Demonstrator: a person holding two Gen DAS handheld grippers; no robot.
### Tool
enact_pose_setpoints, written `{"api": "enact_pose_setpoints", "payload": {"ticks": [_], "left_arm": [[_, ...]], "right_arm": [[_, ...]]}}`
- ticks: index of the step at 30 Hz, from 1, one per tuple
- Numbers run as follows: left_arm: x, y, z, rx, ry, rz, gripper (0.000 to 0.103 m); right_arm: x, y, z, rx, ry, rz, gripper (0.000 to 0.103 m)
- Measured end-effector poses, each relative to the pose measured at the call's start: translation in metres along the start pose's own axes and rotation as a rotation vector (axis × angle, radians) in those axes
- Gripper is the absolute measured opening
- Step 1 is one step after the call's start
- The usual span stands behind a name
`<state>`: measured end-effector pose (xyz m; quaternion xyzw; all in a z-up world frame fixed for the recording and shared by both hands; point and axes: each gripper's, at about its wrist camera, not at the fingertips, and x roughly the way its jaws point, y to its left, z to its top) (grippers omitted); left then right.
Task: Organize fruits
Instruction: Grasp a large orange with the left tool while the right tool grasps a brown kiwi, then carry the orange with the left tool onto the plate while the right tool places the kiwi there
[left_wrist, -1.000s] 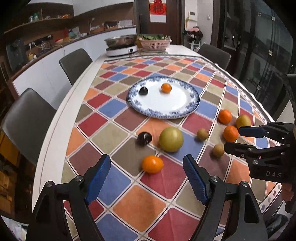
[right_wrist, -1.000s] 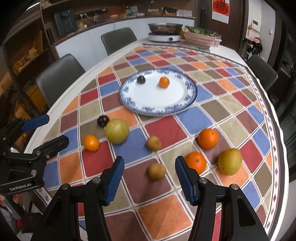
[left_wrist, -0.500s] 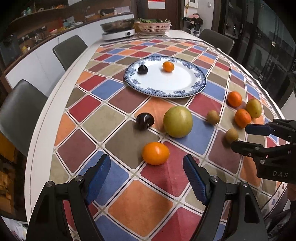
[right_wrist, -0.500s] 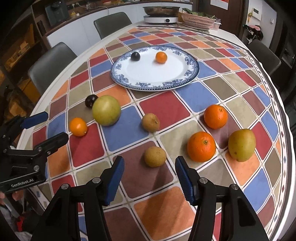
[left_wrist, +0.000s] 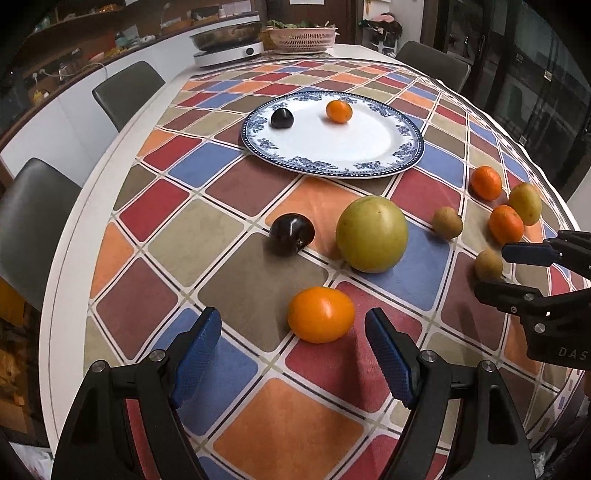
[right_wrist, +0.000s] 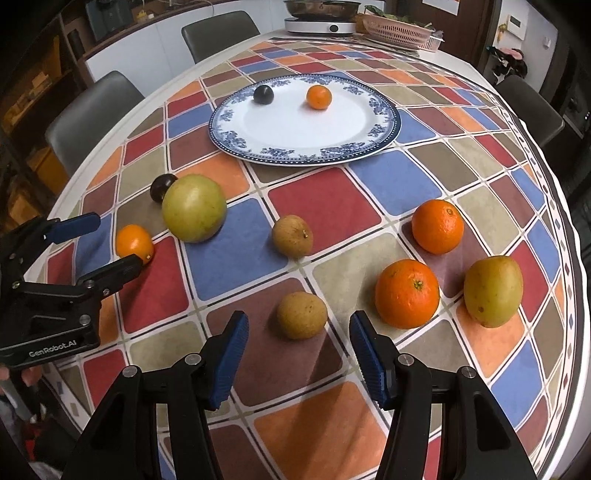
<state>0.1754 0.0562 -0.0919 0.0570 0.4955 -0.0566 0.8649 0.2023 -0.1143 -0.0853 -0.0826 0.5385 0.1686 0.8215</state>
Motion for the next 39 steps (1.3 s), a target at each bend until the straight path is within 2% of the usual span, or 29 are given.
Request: {"api": "enact_pose_setpoints", "payload": {"ticks": [3, 6, 9, 11, 14, 16, 19, 39], "left_arm": [[0.004, -0.001, 0.002, 0.002, 0.001, -0.007, 0.079], [0.008, -0.002, 0.004, 0.004, 0.010, -0.020, 0.070], [0.011, -0.003, 0.004, 0.002, 0.015, -0.034, 0.065], [0.012, -0.003, 0.004, 0.000, 0.017, -0.041, 0.059], [0.014, -0.003, 0.004, -0.003, 0.025, -0.072, 0.049], [0.014, -0.003, 0.004, -0.014, 0.027, -0.096, 0.038], [0.013, -0.006, 0.004, -0.012, 0.025, -0.088, 0.038], [-0.018, -0.010, 0.005, -0.012, -0.039, -0.089, 0.038]], "right_arm": [[0.002, -0.002, 0.001, 0.004, 0.002, -0.002, 0.057], [0.004, -0.004, 0.002, 0.010, 0.004, -0.001, 0.057], [0.007, -0.005, 0.001, 0.009, 0.008, 0.003, 0.050], [0.008, -0.005, 0.001, 0.009, 0.011, 0.006, 0.050], [0.009, -0.005, 0.000, 0.003, 0.010, 0.008, 0.043], [0.009, -0.004, 0.000, -0.002, 0.009, 0.012, 0.039], [0.010, -0.004, -0.001, -0.001, 0.008, 0.020, 0.030], [-0.010, -0.001, -0.002, -0.010, -0.058, 0.063, 0.030]]}}
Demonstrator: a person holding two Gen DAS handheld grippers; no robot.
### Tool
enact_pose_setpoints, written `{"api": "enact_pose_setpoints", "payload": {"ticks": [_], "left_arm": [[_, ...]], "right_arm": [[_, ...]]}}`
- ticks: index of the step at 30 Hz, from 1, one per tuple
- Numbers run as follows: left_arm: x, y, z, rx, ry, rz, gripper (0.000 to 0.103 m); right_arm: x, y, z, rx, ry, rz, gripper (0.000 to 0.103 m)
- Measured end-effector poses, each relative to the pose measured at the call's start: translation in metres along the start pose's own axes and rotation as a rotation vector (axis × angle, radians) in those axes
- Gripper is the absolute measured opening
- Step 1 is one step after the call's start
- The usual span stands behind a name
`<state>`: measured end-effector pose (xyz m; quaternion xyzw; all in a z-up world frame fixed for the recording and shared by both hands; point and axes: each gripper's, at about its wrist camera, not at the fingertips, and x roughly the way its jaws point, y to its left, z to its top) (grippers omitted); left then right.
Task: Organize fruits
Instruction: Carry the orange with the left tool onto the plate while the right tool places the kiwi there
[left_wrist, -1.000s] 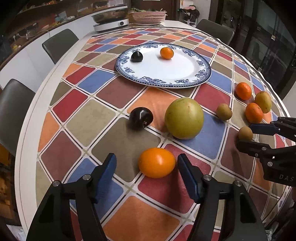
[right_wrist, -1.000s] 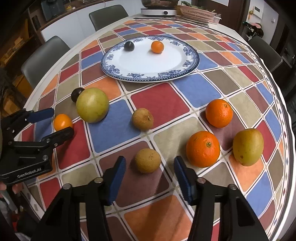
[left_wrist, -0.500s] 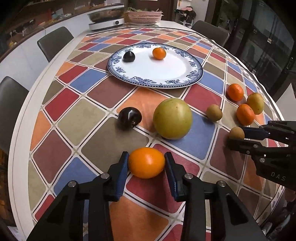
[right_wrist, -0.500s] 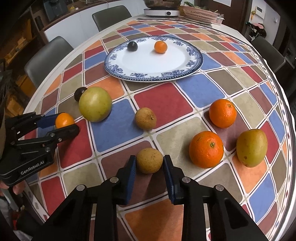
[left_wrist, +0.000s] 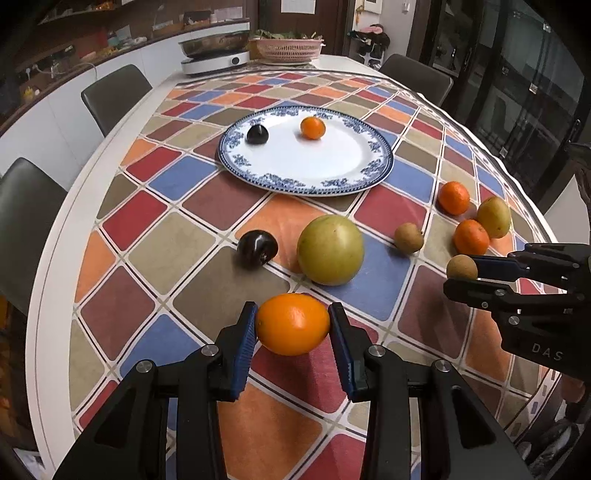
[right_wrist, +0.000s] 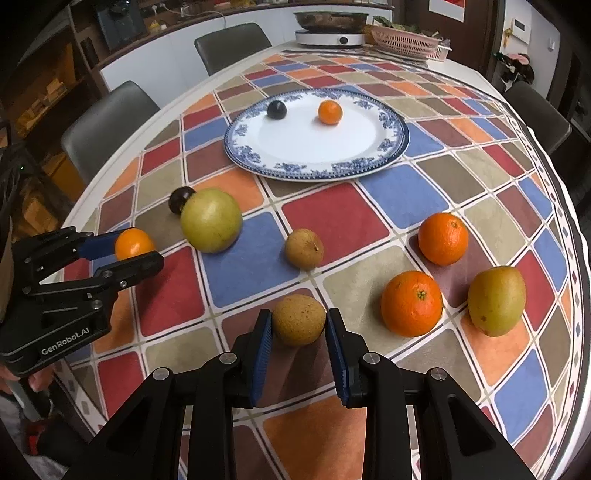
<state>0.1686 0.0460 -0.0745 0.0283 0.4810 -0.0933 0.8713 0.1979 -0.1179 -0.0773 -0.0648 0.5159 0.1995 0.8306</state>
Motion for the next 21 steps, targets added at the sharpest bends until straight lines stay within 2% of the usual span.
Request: {"api": "enact_pose_setpoints", "payload": {"ticks": [21], "left_arm": [[-0.059, -0.018, 0.031, 0.033, -0.160, 0.004, 0.038]], "right_arm": [[-0.056, 0.000, 0.021, -0.019, -0.163, 0.033, 0.030]]}}
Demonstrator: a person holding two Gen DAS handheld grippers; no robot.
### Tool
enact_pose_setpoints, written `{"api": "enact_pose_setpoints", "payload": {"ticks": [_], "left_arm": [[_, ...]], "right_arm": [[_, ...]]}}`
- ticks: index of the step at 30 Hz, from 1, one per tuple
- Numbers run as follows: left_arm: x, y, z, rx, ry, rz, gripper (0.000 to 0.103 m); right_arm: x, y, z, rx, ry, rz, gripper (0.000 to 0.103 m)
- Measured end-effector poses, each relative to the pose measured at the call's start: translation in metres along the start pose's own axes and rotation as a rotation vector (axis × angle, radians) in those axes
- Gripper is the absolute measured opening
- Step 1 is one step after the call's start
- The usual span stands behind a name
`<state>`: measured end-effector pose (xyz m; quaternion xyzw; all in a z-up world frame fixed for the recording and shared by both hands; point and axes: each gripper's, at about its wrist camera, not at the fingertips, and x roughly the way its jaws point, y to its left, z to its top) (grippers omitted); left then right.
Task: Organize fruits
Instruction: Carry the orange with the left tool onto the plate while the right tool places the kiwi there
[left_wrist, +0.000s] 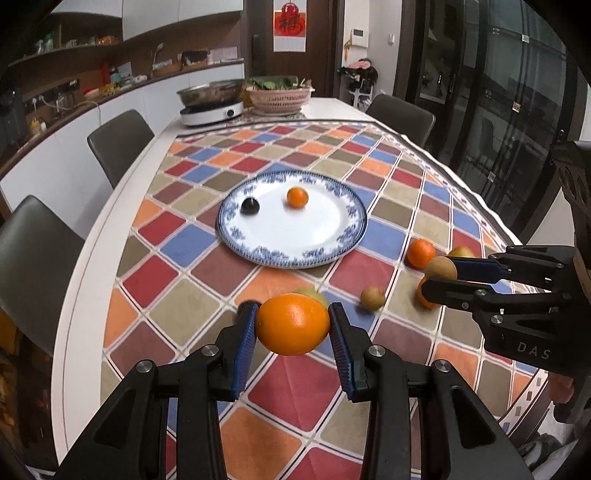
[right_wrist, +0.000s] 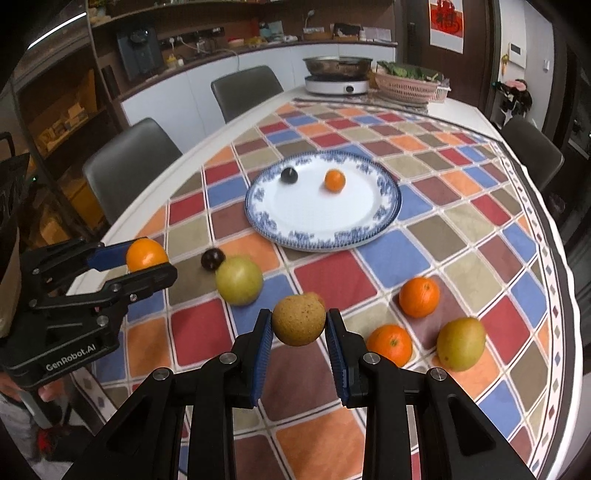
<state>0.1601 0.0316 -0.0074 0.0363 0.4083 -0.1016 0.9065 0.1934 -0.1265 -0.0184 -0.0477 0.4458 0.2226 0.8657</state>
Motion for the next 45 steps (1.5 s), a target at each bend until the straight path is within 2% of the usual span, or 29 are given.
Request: {"api": "enact_pose_setpoints", "payload": {"ticks": [20, 34, 45], "left_arm": [[-0.013, -0.010, 0.049, 0.042, -0.099, 0.015, 0.038], [0.002, -0.005, 0.078, 0.048, -0.108, 0.008, 0.038], [0.032, 0.004, 0.107, 0.049, -0.086, -0.012, 0.038]], "right_arm": [[-0.023, -0.007, 0.040, -0.018, -0.108, 0.019, 0.030], [-0.019, -0.022, 0.077, -0.043, -0.139, -0.010, 0.030], [0.006, -0.034, 0.106, -0.026, -0.129, 0.007, 0.030]]}}
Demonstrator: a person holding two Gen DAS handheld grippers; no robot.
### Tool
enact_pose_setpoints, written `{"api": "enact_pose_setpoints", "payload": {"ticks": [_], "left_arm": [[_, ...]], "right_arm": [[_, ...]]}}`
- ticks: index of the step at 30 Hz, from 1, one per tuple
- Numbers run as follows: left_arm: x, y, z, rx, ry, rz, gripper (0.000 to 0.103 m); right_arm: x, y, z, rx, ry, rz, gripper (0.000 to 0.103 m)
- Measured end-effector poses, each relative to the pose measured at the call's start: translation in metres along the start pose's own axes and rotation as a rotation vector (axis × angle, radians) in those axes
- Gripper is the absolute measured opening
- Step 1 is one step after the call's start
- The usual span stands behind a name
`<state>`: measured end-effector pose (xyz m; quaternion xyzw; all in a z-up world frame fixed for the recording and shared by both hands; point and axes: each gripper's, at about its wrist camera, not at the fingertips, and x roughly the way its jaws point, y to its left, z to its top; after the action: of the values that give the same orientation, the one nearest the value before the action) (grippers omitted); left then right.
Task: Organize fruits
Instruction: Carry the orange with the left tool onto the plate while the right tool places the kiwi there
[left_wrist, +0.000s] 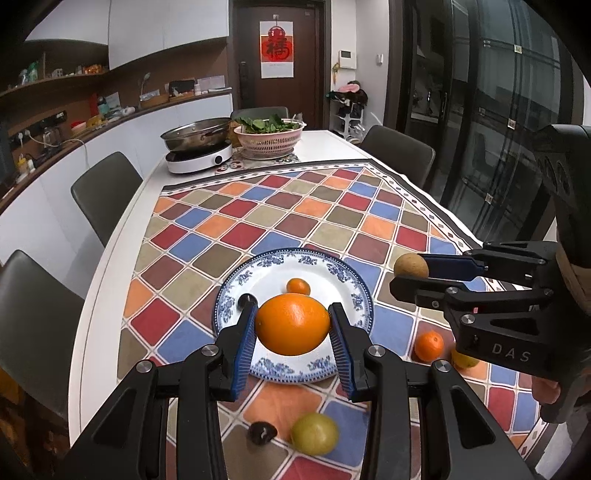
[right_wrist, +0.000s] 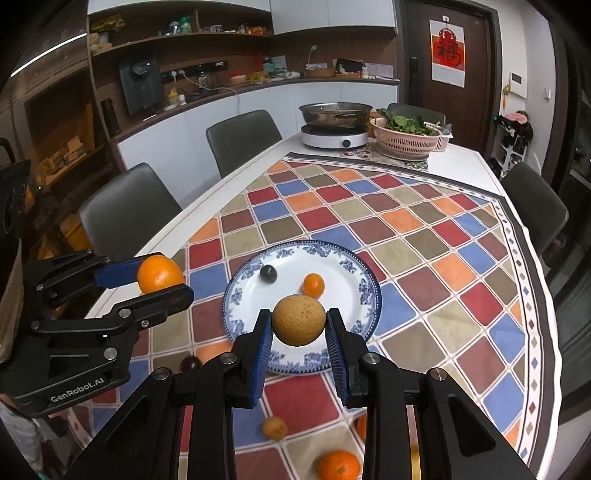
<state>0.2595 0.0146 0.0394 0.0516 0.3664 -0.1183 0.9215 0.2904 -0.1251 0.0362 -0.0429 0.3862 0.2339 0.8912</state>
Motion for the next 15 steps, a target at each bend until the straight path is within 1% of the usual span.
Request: {"api": "enact_pose_setpoints", "payload": {"ticks": [8, 12, 15], "left_arm": [[0.034, 0.004, 0.014, 0.028, 0.047, -0.003, 0.038], [0.053, 0.010, 0.020, 0.024, 0.071, -0.002, 0.038], [0.071, 0.016, 0.023, 0.021, 0.091, 0.021, 0.038]], "right_arm": [[0.029, -0.016, 0.016, 0.012, 0.034, -0.014, 0.030], [0.046, -0.025, 0.023, 0.015, 0.059, -0.020, 0.030], [0.060, -0.029, 0.029, 0.017, 0.082, -0.024, 0.030]]}}
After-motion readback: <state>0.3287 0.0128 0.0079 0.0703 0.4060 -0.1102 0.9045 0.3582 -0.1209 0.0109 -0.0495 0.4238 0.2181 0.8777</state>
